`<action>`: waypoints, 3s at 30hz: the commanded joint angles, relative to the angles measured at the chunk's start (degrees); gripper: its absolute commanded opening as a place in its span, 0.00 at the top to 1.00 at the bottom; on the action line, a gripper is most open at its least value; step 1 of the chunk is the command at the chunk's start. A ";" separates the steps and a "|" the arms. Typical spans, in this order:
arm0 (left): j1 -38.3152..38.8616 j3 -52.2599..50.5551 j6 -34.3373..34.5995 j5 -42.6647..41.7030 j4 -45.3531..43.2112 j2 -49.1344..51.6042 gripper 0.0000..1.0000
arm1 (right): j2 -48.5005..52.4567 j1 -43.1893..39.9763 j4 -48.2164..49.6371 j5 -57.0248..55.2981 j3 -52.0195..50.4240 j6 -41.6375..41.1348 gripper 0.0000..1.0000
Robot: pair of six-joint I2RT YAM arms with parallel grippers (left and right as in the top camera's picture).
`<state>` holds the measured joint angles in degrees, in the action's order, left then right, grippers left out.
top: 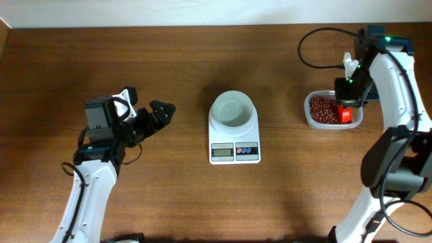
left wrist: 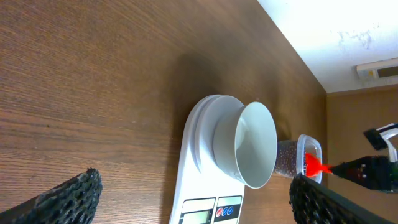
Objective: Scoop item into bowl and weigh 50g on scale
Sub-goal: 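Carry the scoop with the right gripper and dip it into the beans, then move the left gripper to the scale's buttons beside the bowl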
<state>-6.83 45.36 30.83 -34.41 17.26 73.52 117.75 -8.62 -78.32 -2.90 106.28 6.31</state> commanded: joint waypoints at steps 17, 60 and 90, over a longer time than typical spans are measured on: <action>-0.09 0.76 -1.22 1.27 0.20 -0.13 0.01 | 0.87 -3.04 2.97 5.86 -0.26 2.54 0.90; -0.09 0.76 -1.22 1.46 0.22 -0.13 0.01 | 0.87 -3.04 7.89 3.32 -4.66 2.49 0.88; 35.36 9.66 -18.99 29.79 13.20 0.31 1.00 | 0.87 -3.04 8.09 3.34 -4.66 2.47 0.94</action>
<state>23.20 54.24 13.02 -14.81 31.73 73.52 118.15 -11.55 -70.41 1.37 102.04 9.02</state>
